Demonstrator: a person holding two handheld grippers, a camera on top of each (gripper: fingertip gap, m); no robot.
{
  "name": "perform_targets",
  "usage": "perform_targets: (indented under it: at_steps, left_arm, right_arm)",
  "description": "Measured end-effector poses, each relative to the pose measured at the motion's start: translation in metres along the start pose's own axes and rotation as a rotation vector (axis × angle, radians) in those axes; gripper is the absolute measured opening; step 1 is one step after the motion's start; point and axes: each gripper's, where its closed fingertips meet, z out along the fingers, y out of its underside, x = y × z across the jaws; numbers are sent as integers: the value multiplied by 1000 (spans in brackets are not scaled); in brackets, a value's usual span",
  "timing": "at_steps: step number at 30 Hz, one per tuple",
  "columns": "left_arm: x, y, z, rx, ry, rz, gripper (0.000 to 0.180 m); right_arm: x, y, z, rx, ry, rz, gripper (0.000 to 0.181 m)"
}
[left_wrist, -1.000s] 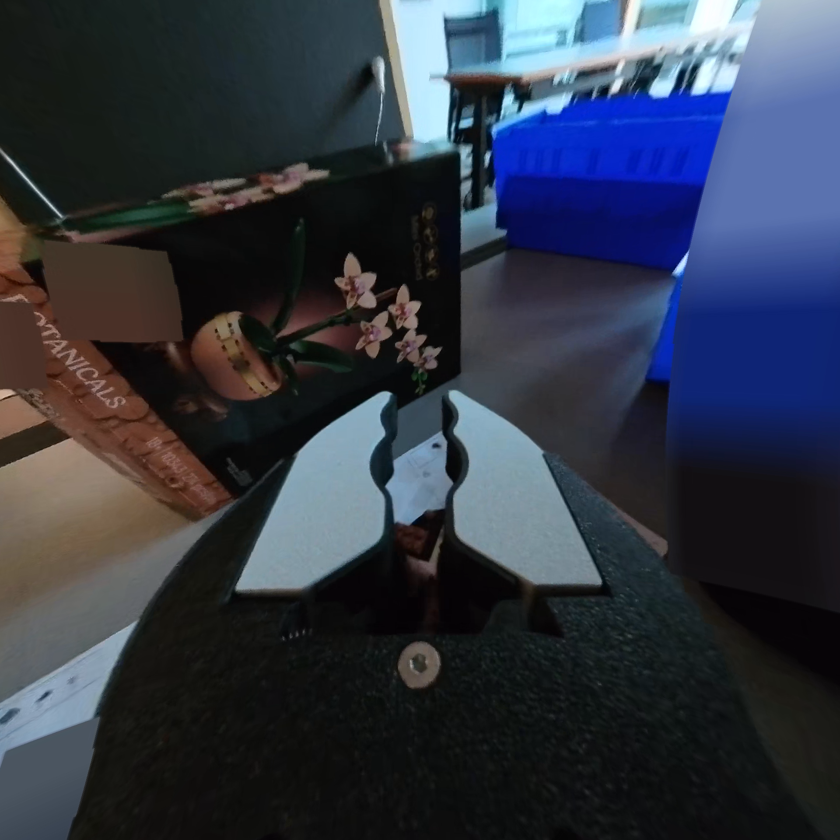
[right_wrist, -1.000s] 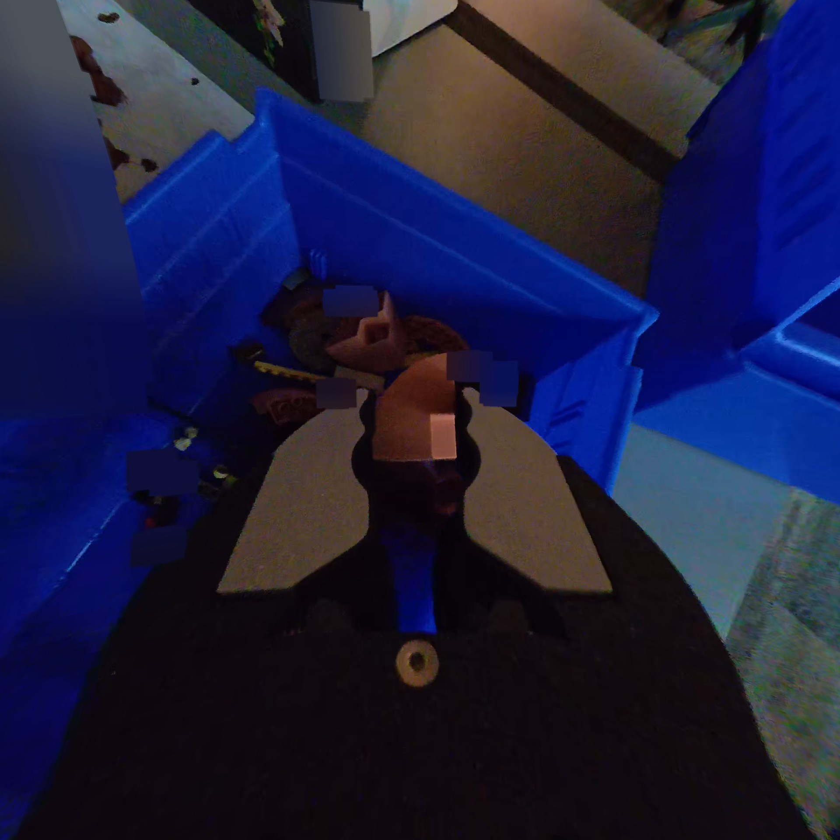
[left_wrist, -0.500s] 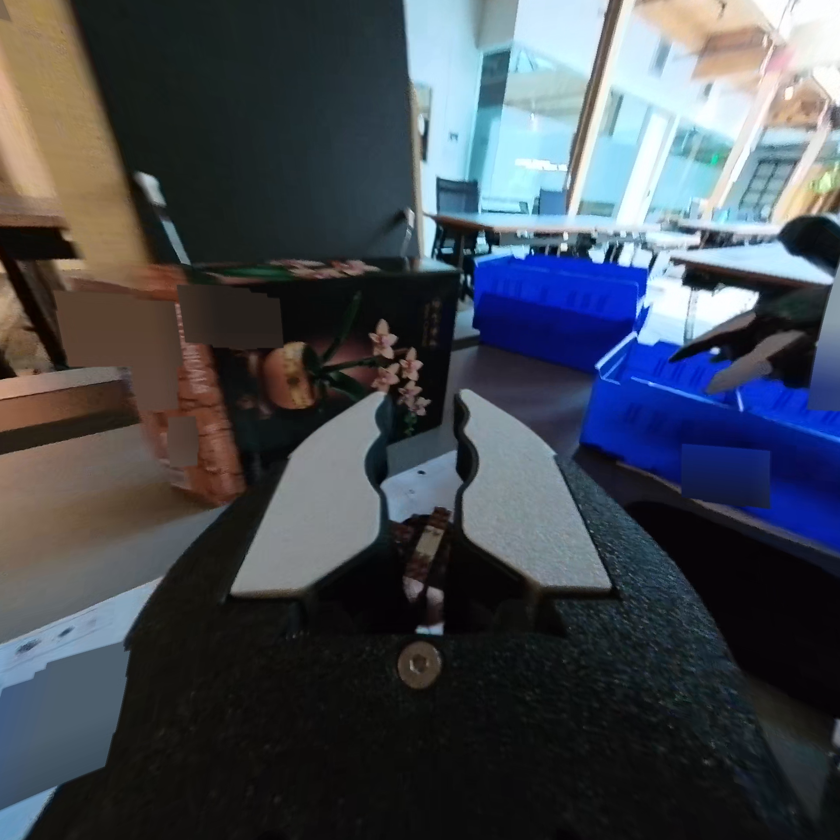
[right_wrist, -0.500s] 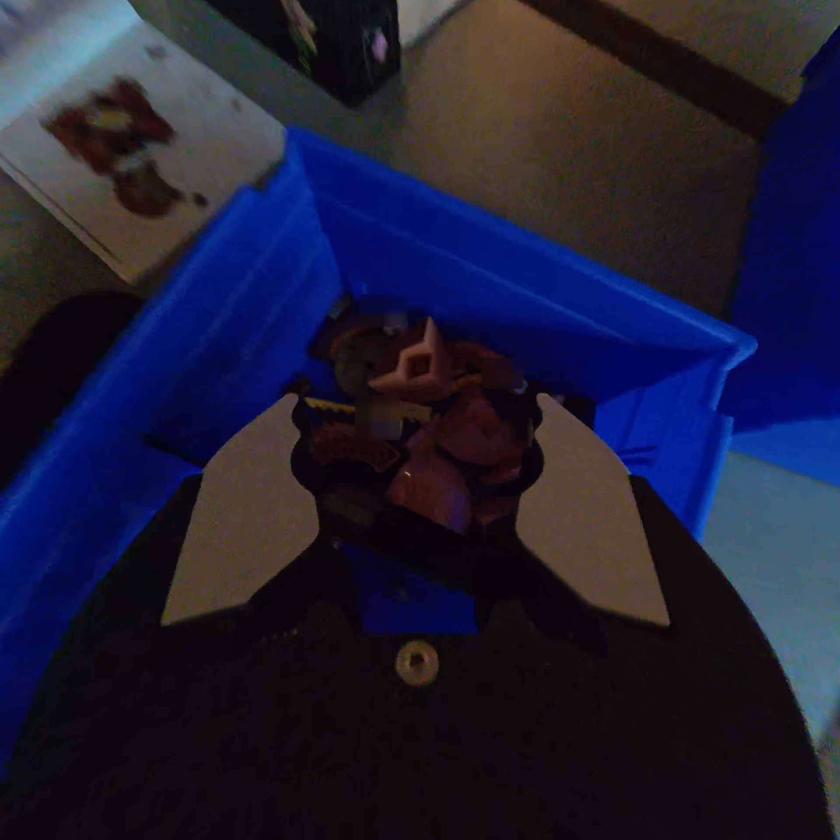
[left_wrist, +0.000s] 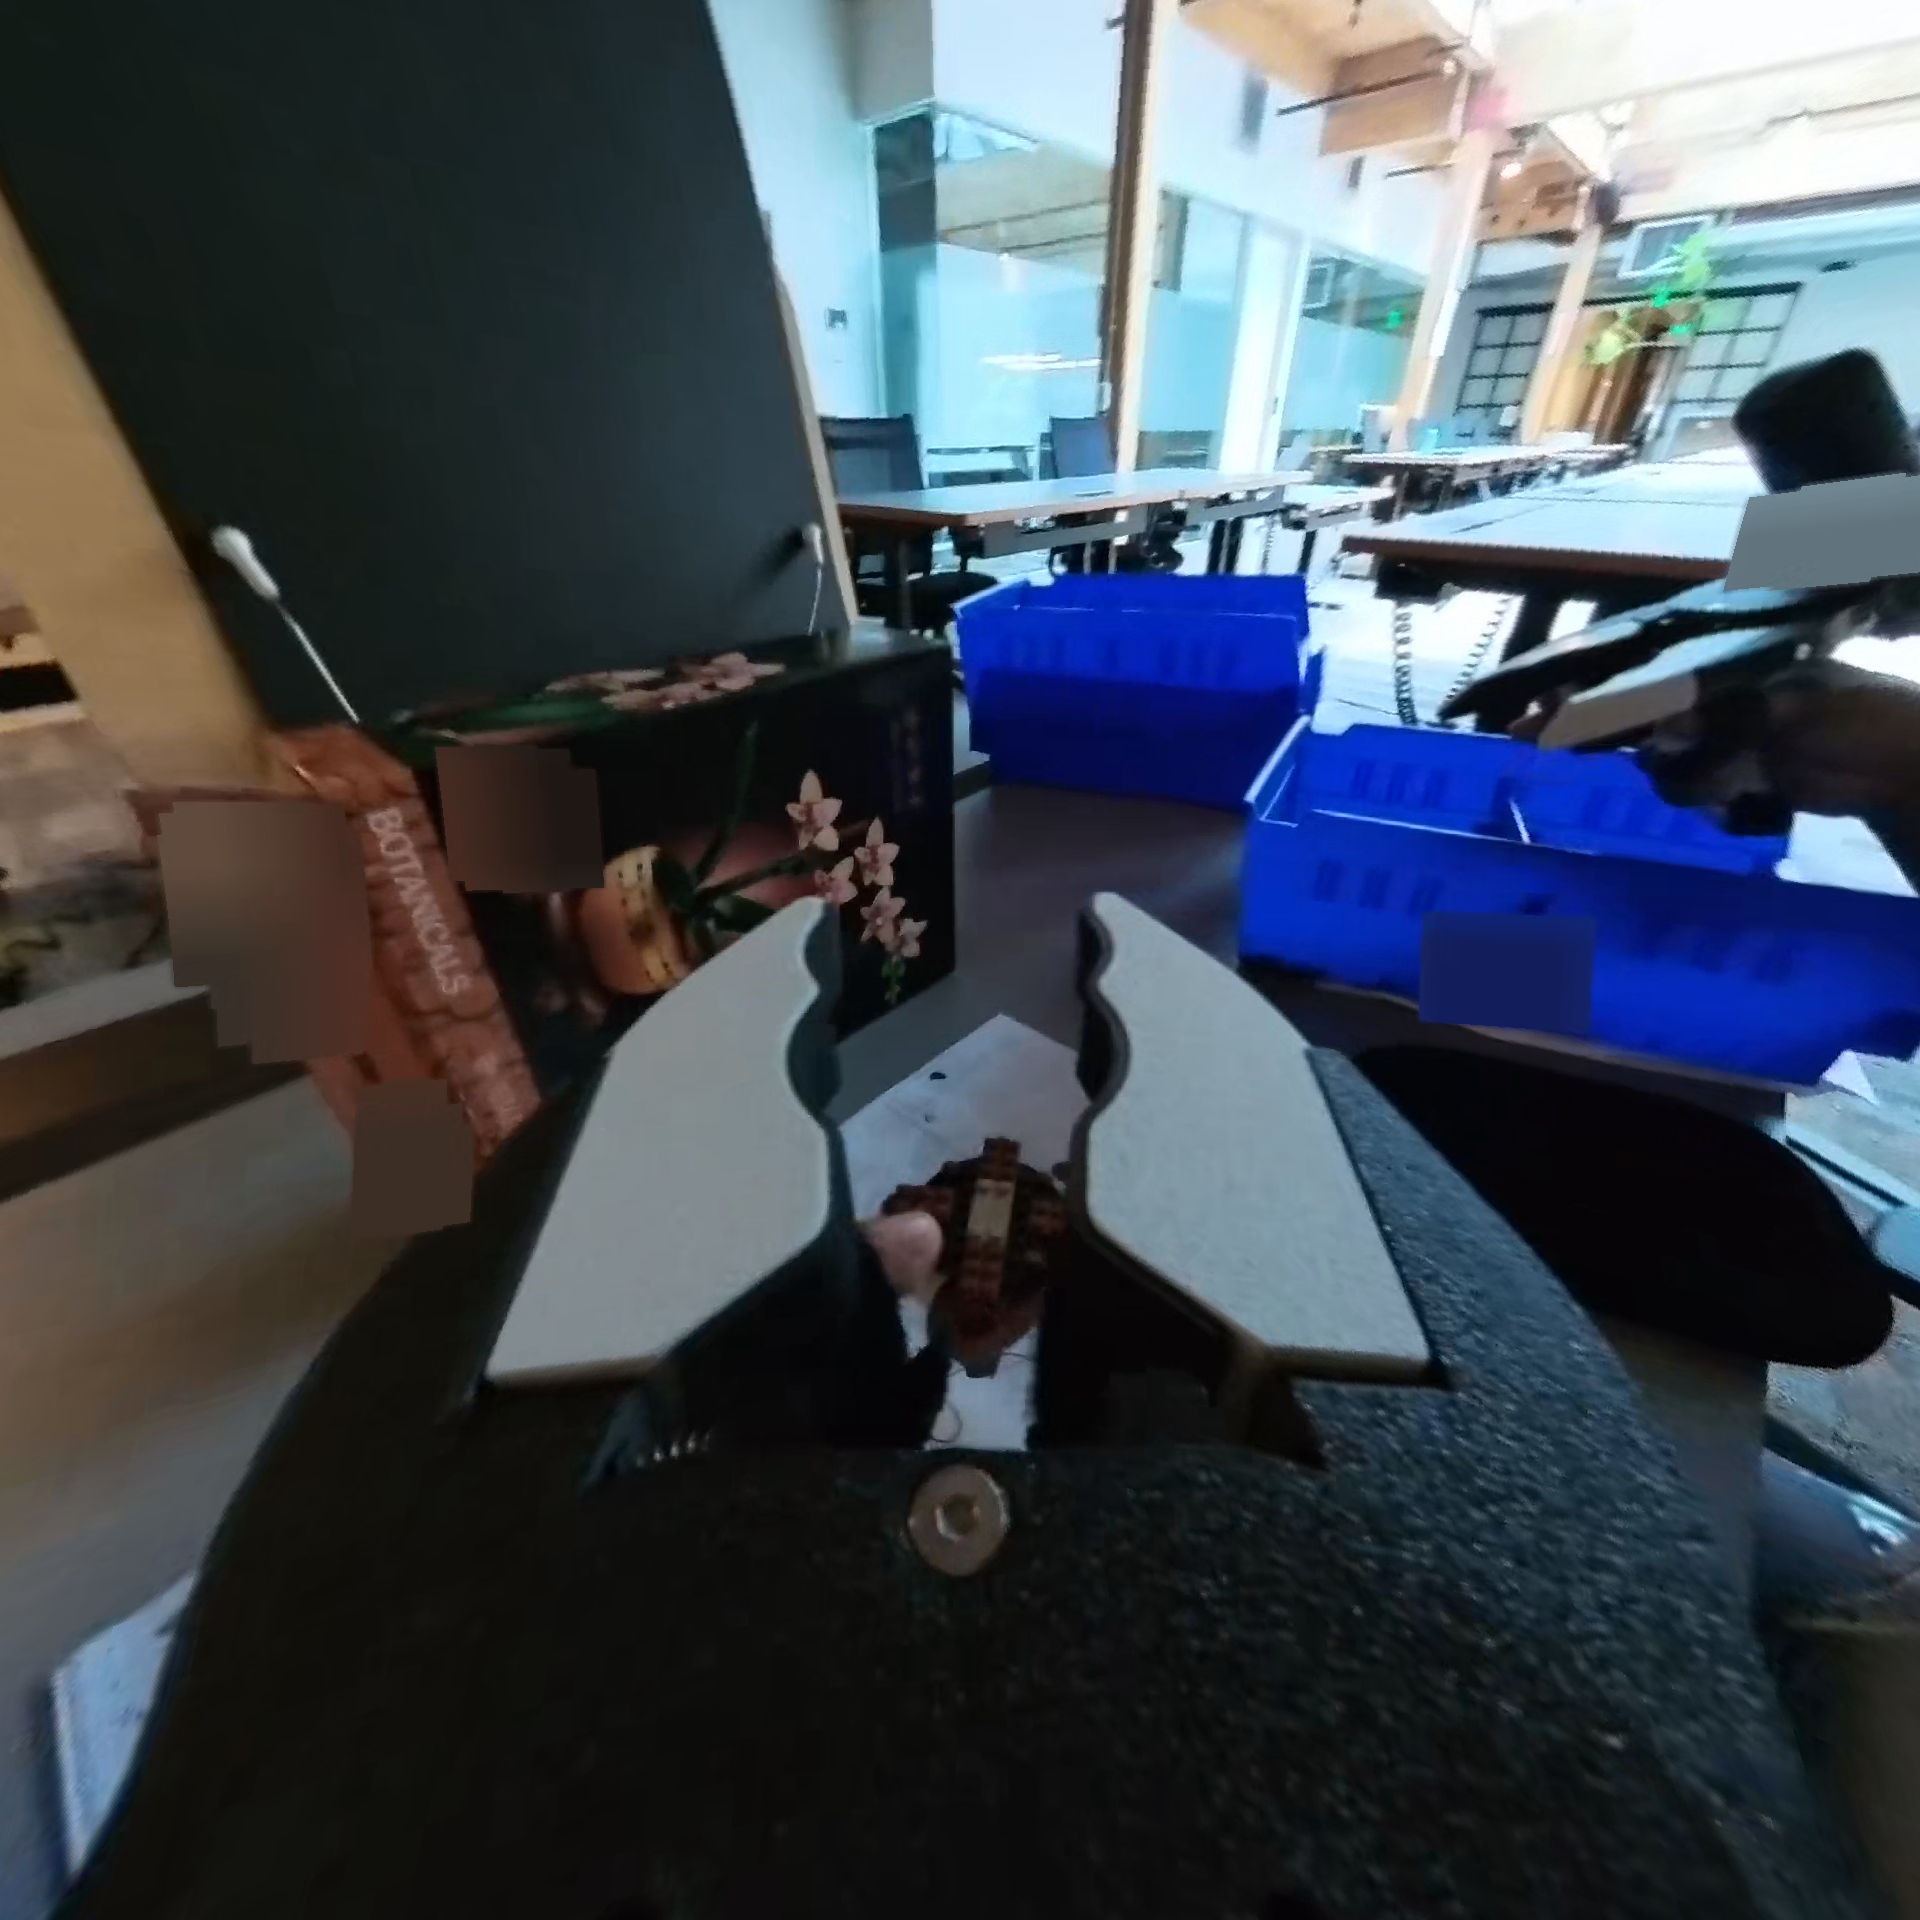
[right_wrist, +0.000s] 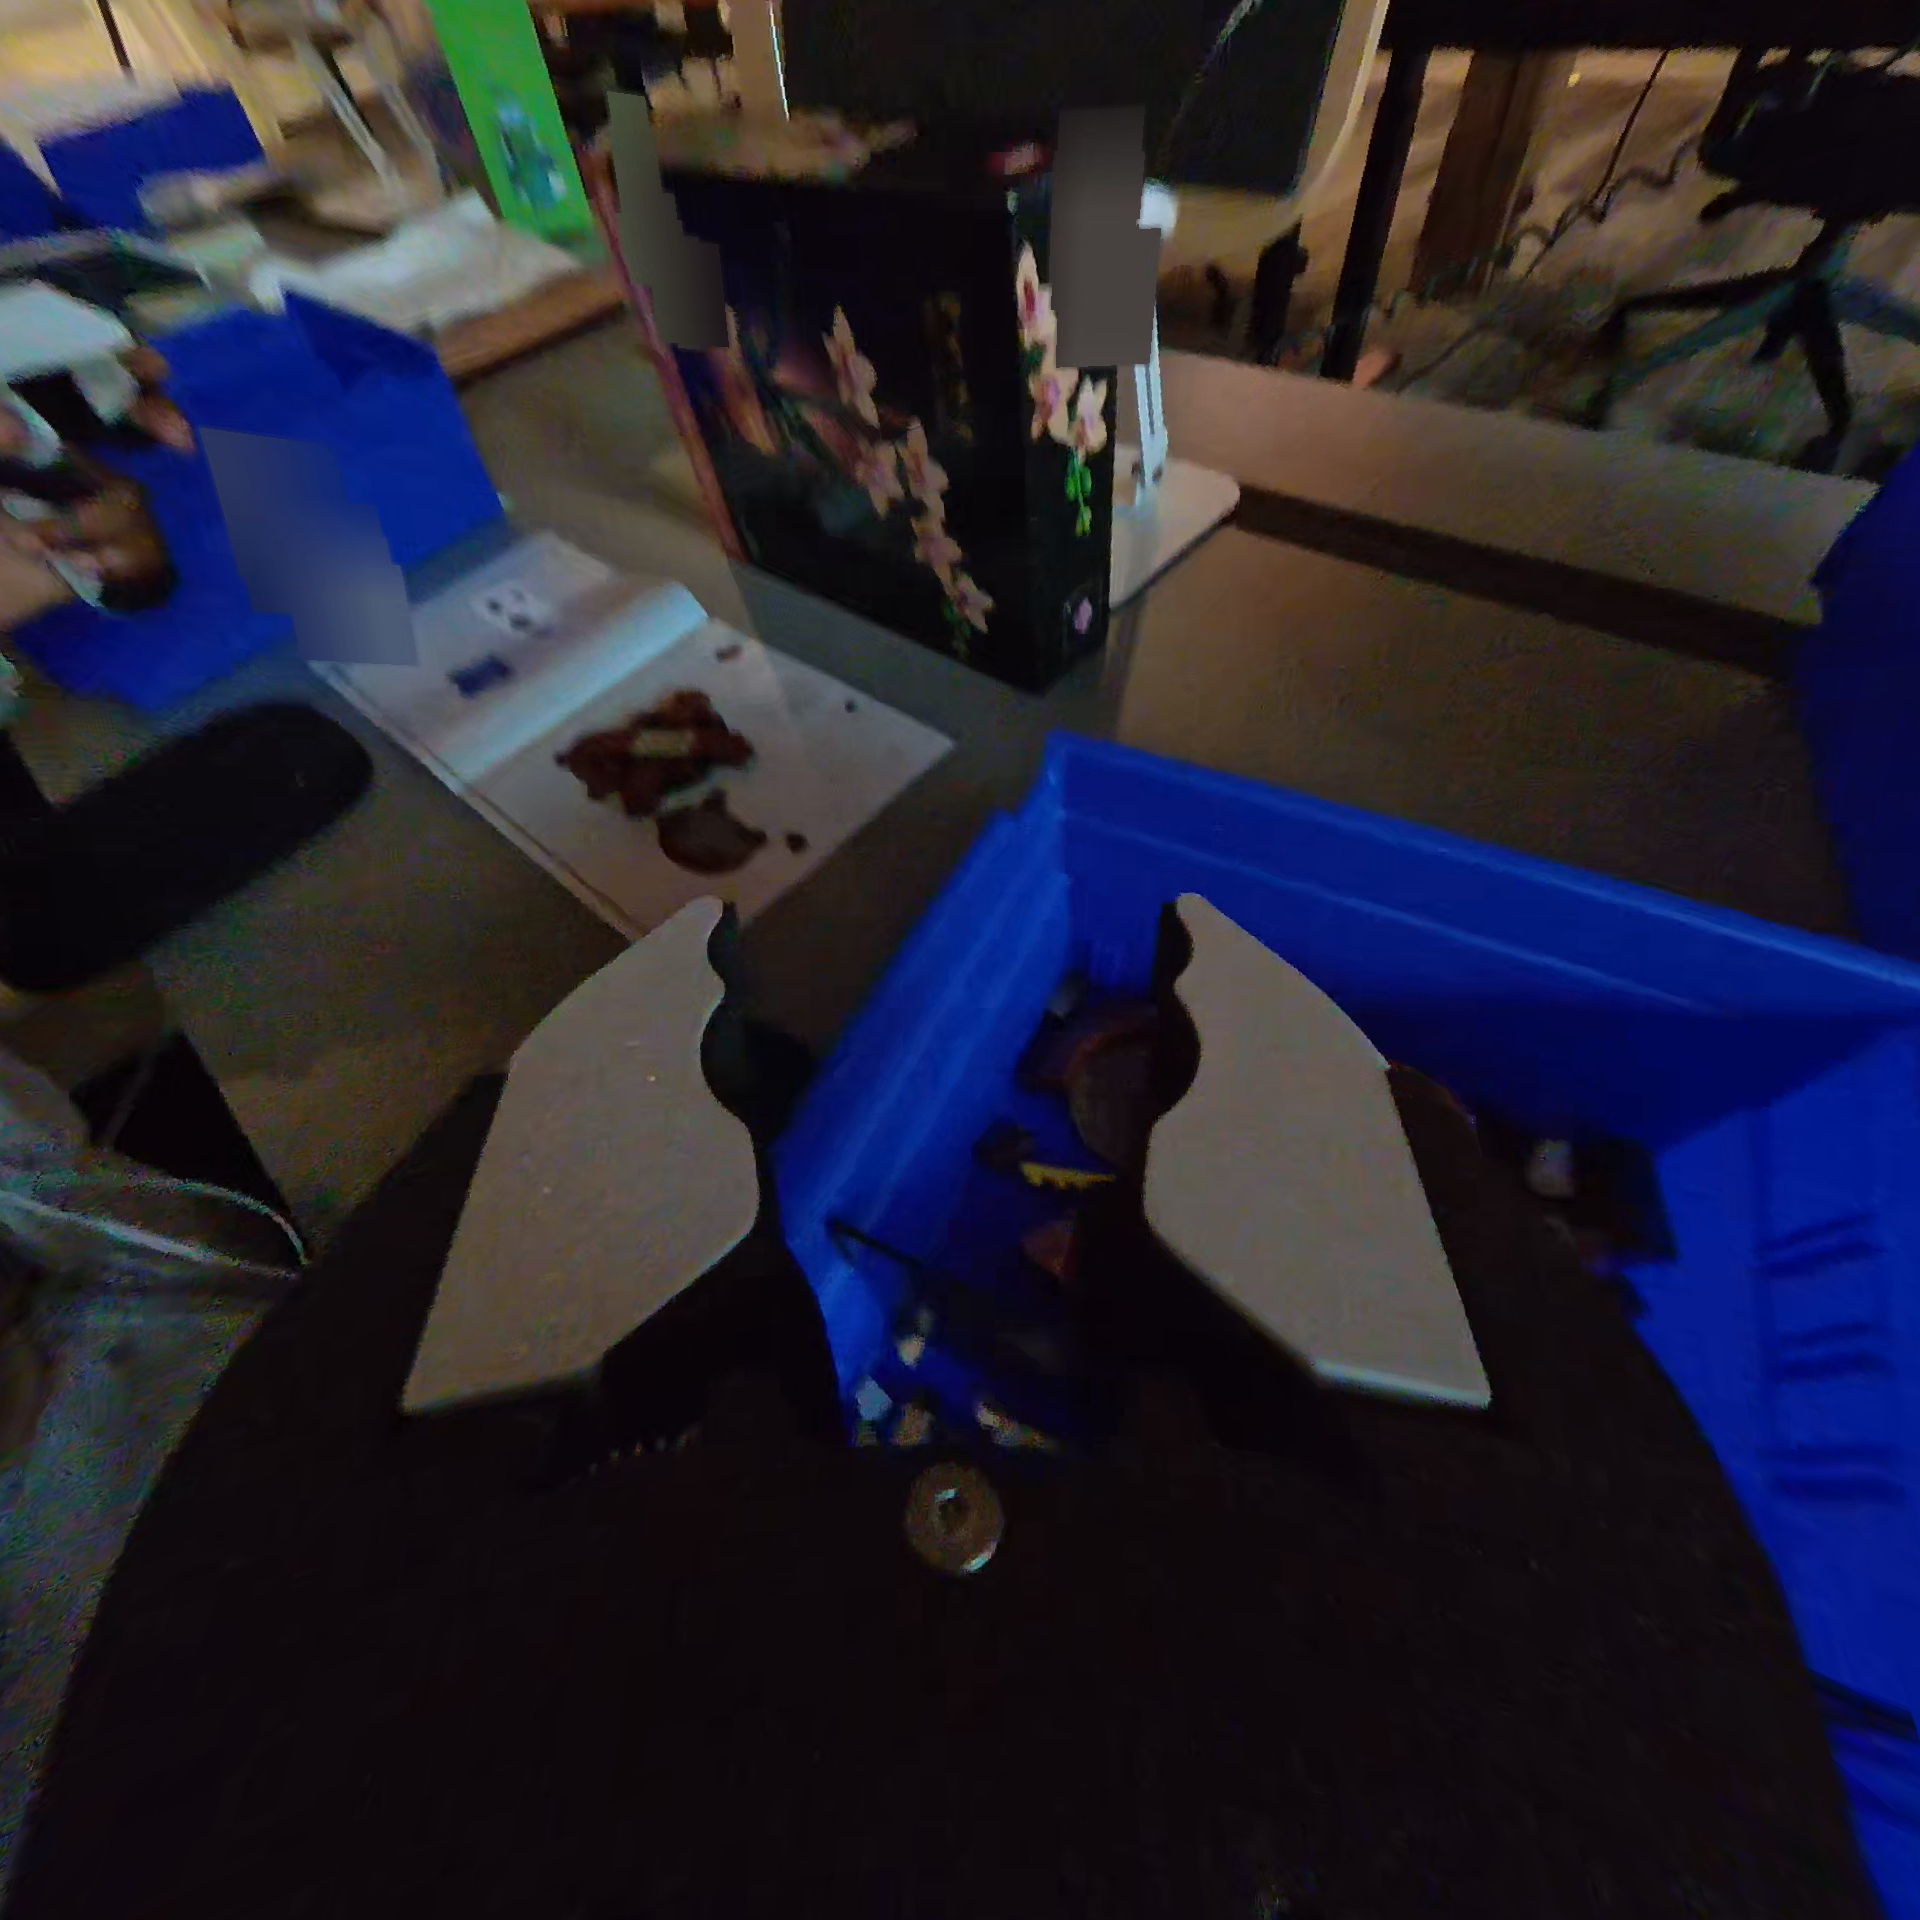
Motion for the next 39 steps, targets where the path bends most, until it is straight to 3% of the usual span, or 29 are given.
perform_targets:
  at_steps: [3, 6, 7, 9, 15, 20, 27, 39]
  left_arm:
    - [-4, -2, -8, 33, -3, 13, 35]
    - [-13, 3, -16, 59, -42, -9, 31]
    - [-16, 8, -18, 48, -42, -27, 30]
    - [-22, 18, -22, 11, -49, -61, 28]
    - [-39, 39, -36, -47, -87, -91, 0]
    - [-34, 60, -43, -126, -68, -91, 0]
    - [-15, 95, -44, -276, -45, -97, 2]
    - [-17, 121, -53, -322, -105, -194, 14]
  right_arm:
    - [-29, -25, 8, 128, -71, 18, 69]
    - [-67, -56, 20, 238, -173, 34, 39]
    - [-75, -63, 23, 253, -173, 23, 22]
    - [-81, -77, 28, 287, -118, 14, 11]
    - [-115, -82, 70, 228, -97, -66, 7]
    - [-159, -46, 135, 78, -167, -189, 3]
    - [-164, 23, 200, -193, -49, -404, 5]
    - [-137, 54, 207, -272, -4, -229, 12]
